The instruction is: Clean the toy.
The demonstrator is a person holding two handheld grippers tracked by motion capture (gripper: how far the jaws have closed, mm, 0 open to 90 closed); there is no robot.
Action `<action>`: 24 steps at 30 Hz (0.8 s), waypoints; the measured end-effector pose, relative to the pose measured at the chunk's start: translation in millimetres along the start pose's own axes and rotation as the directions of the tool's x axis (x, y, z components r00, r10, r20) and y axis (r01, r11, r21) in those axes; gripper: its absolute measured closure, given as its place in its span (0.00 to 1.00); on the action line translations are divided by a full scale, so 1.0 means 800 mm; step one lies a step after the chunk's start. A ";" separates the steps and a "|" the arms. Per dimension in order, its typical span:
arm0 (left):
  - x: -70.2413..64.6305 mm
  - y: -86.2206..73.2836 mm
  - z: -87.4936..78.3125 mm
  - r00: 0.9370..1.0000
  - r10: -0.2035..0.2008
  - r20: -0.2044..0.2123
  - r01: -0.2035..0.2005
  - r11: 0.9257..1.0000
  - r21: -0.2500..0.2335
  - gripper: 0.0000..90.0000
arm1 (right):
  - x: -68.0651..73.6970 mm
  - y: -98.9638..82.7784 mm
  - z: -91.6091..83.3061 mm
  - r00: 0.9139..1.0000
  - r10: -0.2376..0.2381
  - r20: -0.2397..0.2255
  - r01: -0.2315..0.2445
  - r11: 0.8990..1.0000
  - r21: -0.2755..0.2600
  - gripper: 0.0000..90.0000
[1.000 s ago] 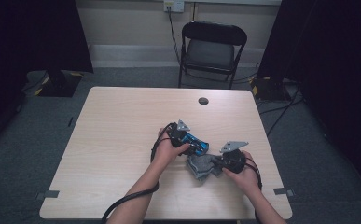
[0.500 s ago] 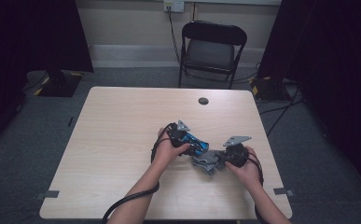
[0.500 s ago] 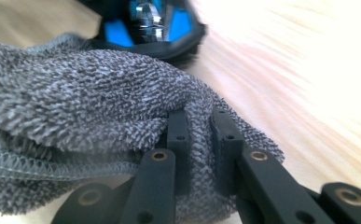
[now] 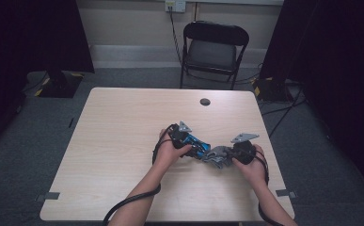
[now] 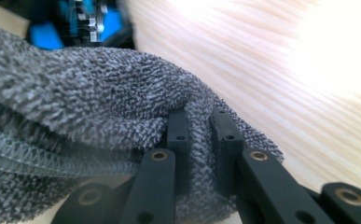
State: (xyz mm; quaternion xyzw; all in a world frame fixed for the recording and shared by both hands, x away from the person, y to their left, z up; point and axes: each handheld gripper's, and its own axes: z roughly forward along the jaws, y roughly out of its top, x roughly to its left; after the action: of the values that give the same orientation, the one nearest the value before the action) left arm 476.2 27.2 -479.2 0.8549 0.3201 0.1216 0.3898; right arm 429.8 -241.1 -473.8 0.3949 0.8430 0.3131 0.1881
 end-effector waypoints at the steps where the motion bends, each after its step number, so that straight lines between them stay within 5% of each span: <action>1: -0.001 0.000 0.000 1.000 -0.003 -0.001 0.003 1.000 0.003 0.11 | -0.002 0.000 0.000 1.000 0.007 0.008 -0.007 1.000 -0.001 0.89; 24: -0.001 0.000 0.000 1.000 -0.005 -0.001 0.005 1.000 0.002 0.11 | -0.030 -0.004 -0.009 0.991 0.096 0.095 -0.090 0.994 -0.068 0.89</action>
State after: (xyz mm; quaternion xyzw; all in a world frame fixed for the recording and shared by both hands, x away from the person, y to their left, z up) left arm 475.9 26.8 -479.0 0.8544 0.3225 0.1210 0.3890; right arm 438.8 -264.6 -468.8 0.4425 0.8030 0.3284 0.2271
